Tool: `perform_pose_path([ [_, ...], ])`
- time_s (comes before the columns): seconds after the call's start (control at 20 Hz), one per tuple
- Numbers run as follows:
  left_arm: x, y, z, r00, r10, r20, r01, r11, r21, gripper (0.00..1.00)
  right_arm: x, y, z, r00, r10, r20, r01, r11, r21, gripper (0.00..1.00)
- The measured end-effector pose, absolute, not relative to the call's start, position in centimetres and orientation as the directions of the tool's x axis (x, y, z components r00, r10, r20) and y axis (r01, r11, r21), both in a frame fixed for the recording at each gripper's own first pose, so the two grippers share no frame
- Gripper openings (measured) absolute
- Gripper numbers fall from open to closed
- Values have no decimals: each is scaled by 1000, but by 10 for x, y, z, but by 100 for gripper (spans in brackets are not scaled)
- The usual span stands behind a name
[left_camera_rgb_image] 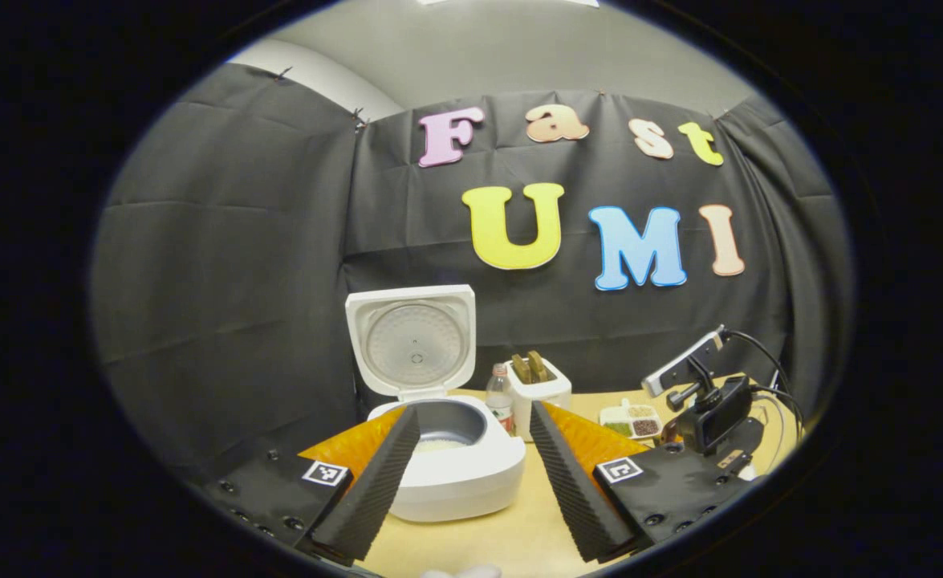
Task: Close the left gripper, press the button to open the rice cooker; take a wooden spoon from the chopstick holder with the right hand, scoop a spoonful of rice and pour it into the rice cooker, then put the wooden spoon back into the chopstick holder.
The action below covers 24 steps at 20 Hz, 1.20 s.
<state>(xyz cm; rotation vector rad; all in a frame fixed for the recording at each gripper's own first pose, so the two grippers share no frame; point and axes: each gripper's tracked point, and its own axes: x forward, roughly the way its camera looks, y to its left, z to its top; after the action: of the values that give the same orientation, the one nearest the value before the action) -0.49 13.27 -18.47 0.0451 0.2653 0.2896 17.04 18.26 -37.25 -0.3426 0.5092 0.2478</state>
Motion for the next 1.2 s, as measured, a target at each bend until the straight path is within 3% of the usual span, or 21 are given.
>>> perform_pose_path([
  [0.55,-5,145,-179,922,294,-251,-274,955,112,98,160,233,-379,784,274,-557,-245,961,127,17],
  [0.85,-3,152,-174,922,296,-249,-279,955,105,97,164,233,-373,763,369,-531,-176,908,379,17],
  [1.2,1,142,-171,928,277,-249,-257,960,107,96,168,207,-383,747,392,-536,-42,833,551,17],
])
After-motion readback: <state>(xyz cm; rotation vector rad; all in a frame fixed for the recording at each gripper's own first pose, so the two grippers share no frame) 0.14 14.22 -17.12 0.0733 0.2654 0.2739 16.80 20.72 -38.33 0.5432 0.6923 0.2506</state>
